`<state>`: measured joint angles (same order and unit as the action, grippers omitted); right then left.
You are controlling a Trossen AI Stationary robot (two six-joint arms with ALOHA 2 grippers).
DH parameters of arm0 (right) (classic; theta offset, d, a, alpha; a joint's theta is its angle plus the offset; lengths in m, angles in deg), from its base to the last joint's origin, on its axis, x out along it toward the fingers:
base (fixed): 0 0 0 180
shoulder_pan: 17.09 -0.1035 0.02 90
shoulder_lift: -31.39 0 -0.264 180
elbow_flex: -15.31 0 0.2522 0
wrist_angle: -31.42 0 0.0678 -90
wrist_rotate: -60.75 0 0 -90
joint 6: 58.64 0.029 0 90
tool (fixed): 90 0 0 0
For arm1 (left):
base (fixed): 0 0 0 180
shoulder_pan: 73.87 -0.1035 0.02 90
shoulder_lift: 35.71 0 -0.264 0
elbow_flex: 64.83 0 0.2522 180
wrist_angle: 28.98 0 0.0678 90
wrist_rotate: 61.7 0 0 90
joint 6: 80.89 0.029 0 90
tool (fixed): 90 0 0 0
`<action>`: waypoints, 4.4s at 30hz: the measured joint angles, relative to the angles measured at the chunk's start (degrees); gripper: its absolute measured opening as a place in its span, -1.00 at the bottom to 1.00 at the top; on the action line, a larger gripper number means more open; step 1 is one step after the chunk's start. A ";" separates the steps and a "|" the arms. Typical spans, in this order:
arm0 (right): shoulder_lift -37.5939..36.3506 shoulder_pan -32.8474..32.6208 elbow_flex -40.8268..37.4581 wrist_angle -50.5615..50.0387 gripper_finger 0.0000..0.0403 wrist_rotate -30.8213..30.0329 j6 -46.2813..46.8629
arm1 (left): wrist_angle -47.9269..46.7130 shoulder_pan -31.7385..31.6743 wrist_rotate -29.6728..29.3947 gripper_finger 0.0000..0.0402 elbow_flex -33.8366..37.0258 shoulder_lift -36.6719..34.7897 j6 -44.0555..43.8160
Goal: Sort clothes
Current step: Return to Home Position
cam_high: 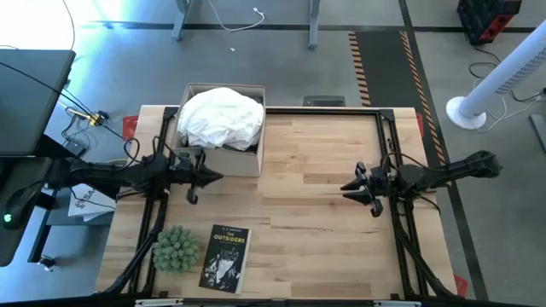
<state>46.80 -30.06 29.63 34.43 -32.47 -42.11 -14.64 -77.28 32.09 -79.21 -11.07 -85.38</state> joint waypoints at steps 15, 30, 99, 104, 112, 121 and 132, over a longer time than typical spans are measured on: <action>-15.41 6.52 0.57 -15.42 -0.47 0.22 -3.64 | -3.65 -8.79 11.50 -1.00 -0.07 -0.98 0.33; -15.03 18.65 0.33 -16.88 -0.47 3.94 -6.43 | -9.08 -8.90 11.14 -1.00 -0.06 -1.03 10.55; -15.00 17.09 0.33 -16.44 -0.47 0.39 -18.97 | -19.31 -3.85 5.99 -0.99 -0.11 -23.89 13.48; -14.98 17.09 0.33 -16.45 -0.47 0.39 -19.02 | -20.91 -3.85 5.76 -0.99 -0.07 -23.86 13.04; -15.00 17.09 0.33 -16.46 -0.47 0.39 -18.98 | -20.90 -3.85 5.58 -0.99 -0.07 -23.85 13.05; -14.98 17.09 0.33 -16.46 -0.47 0.39 -19.02 | -20.86 -3.87 5.55 -0.99 -0.07 -23.85 13.06; -14.98 17.09 0.33 -16.46 -0.47 0.39 -18.96 | -20.83 -3.87 5.52 -0.99 -0.04 -23.85 13.07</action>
<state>31.82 -12.97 29.96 17.97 -32.08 -61.07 -35.47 -81.16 37.60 -79.25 -34.92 -72.31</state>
